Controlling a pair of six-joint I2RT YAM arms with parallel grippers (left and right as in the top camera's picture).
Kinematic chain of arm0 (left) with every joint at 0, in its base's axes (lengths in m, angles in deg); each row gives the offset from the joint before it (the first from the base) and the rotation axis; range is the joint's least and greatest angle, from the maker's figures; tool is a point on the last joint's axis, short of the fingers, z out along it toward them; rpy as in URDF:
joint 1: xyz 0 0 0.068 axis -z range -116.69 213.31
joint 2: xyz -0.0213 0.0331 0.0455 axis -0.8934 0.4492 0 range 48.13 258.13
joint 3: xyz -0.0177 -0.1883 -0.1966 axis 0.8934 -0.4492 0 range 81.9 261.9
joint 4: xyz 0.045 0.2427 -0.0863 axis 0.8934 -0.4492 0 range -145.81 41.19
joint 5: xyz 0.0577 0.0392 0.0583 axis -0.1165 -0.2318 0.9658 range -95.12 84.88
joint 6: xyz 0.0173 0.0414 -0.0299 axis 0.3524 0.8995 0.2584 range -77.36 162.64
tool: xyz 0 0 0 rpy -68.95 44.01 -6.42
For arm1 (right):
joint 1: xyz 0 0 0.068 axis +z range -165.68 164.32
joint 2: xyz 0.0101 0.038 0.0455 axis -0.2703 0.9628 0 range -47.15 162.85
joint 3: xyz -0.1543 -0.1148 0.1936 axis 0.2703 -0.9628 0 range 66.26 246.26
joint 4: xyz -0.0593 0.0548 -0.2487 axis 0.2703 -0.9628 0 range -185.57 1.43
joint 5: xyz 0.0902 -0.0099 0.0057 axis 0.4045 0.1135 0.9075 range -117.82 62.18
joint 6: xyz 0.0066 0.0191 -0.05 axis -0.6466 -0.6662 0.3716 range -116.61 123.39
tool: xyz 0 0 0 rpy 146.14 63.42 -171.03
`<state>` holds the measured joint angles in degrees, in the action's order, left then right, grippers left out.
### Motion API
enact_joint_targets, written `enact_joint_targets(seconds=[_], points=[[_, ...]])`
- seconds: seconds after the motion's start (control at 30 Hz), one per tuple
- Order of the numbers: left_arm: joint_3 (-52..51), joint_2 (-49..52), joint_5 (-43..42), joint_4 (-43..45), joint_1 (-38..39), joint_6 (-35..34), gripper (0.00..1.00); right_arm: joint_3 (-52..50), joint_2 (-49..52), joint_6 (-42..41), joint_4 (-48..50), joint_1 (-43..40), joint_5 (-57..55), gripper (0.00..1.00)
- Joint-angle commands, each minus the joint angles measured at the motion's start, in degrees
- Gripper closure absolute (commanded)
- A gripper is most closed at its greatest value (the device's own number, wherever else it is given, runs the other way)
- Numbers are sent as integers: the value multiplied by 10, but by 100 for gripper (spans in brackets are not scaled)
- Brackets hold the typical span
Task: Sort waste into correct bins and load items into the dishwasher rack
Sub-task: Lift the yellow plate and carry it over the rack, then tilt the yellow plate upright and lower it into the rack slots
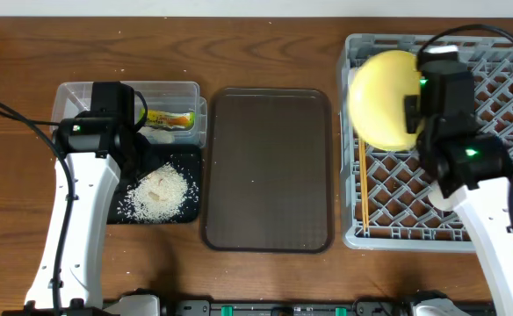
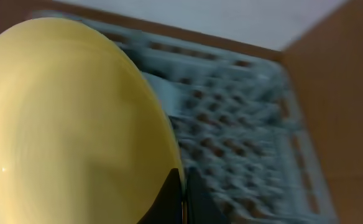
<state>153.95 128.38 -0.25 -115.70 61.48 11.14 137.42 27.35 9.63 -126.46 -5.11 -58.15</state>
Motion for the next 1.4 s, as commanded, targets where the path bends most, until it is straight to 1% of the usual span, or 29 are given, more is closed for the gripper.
enact_joint_targets(seconds=[0.0,0.1,0.23,0.43,0.47,0.5,0.57,0.6,0.67,0.7,0.77,0.83,1.0,1.1,1.23,1.33,1.37], points=[[3,2,3,1,-2,-3,34,3,0,82,-8,-17,-105,99],[3,2,3,1,-2,-3,34,3,11,82,-14,-19,-149,99],[3,2,3,1,-2,-3,35,3,35,79,-25,-19,-148,99],[3,2,3,1,-2,-3,34,3,77,42,-37,-12,-139,99],[3,2,3,1,-2,-3,34,3,82,35,-41,-7,-140,95],[3,2,3,1,-3,-3,35,3,84,27,-43,-3,-139,82],[3,2,3,1,-2,-3,34,3,83,-3,-44,4,-140,48],[3,2,3,1,-2,-3,35,3,77,-21,-43,7,-140,36],[3,2,3,1,-2,-3,35,4,63,-45,-38,9,-139,25],[3,2,3,1,-2,-3,35,4,53,-52,-35,9,-137,24],[3,2,3,1,-2,-3,34,4,29,-54,-23,2,-120,23],[3,2,3,1,-2,-3,35,4,3,-54,-13,-13,-79,23],[3,2,3,1,-2,-3,34,4,-39,-56,-21,-81,55,28],[3,2,3,1,-2,-3,34,3,-37,-58,-40,-116,87,30],[3,2,3,1,-2,-3,34,3,-12,-74,-56,-161,94,37],[3,2,3,1,-2,-3,34,3,19,-84,-61,-191,126,40],[3,2,3,1,-2,-3,35,3,30,-94,-66,-201,137,42]])
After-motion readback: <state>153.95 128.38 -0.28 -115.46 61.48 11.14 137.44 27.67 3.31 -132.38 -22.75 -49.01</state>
